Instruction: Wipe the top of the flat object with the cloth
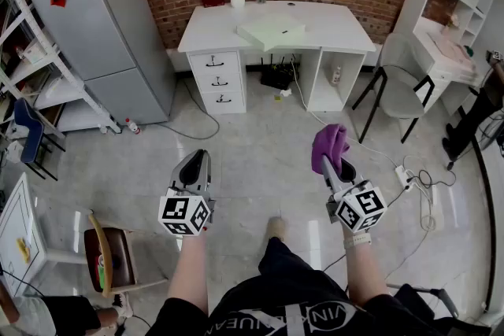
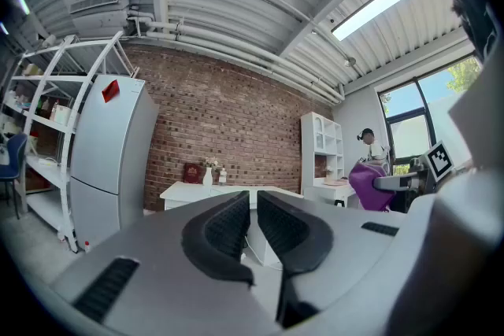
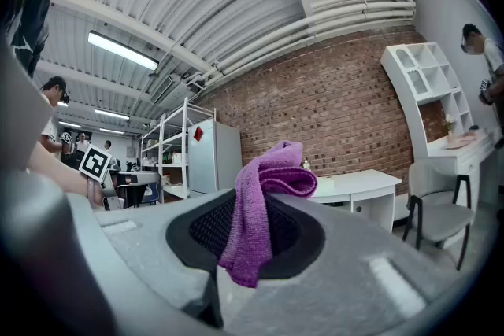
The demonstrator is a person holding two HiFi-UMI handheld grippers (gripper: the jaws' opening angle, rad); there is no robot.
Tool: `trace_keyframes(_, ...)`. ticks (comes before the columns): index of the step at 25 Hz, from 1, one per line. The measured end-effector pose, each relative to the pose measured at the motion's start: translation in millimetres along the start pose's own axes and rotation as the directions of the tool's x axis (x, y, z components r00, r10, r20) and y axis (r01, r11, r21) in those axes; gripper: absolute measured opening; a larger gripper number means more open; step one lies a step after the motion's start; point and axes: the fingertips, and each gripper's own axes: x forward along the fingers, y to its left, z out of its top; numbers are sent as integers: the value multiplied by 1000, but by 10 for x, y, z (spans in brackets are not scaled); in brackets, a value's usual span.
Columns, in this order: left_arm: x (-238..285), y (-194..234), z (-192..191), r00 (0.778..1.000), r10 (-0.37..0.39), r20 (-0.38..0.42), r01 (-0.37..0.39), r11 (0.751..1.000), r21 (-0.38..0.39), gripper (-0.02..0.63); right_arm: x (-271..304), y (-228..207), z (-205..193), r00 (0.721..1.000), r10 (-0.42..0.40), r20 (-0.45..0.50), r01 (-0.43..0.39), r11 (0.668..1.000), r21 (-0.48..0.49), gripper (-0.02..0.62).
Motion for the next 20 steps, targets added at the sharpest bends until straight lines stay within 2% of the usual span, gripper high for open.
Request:
trace_keyframes(11, 1069, 397, -59, 1000, 11, -28, -11, 999, -32, 32, 910, -704, -64, 998, -12, -57, 14, 999, 32, 66)
trace_keyframes(20, 1913, 505, -1, 999, 34, -7, -34, 999, -43, 34, 1503, -1289, 33, 999, 26, -33, -24, 999, 44, 67)
